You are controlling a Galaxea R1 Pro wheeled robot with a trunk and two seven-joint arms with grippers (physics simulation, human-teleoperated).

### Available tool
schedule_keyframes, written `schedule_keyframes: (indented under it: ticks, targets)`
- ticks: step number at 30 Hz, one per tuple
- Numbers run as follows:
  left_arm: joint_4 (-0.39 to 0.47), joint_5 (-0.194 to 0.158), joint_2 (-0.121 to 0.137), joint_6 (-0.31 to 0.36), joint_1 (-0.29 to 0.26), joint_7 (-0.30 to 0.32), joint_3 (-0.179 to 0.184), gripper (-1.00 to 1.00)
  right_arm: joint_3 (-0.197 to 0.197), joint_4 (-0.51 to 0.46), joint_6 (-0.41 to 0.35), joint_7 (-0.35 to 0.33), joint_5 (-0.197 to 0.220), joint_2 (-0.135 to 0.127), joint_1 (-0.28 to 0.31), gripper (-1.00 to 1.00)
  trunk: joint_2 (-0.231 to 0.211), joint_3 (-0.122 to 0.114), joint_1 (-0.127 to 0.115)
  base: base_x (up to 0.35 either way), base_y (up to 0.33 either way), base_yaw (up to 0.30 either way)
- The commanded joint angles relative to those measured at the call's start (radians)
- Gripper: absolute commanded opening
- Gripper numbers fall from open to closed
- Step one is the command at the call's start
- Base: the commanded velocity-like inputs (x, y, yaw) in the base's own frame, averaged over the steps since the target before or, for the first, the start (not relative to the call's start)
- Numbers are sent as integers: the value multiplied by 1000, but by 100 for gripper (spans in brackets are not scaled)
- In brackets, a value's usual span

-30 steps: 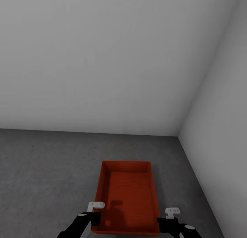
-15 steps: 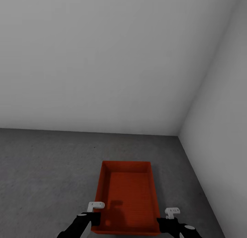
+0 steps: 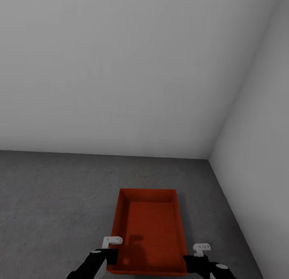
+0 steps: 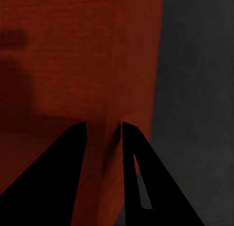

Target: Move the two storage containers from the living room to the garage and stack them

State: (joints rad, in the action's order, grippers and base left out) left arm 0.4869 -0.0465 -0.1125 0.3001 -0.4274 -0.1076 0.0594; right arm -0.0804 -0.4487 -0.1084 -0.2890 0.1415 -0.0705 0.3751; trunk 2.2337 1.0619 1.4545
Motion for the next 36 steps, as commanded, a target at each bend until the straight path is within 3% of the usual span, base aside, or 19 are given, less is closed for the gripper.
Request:
schedule_keyframes:
  ticks: [1, 6, 36]
  targets:
    - [9, 0, -4, -64, -1, -10, -3, -100, -9, 1, -6, 1, 4, 31, -1, -100, 7, 4, 4, 0, 0, 0]
    - [8, 0, -4, -64, -1, -10, -3, -100, -9, 1, -6, 1, 4, 31, -1, -100, 42, 20, 23, 0, 0, 0]
    - [9, 0, -4, -64, -1, -10, -3, -100, -9, 2, -6, 1, 4, 31, -1, -100, 42, 20, 23, 0, 0, 0]
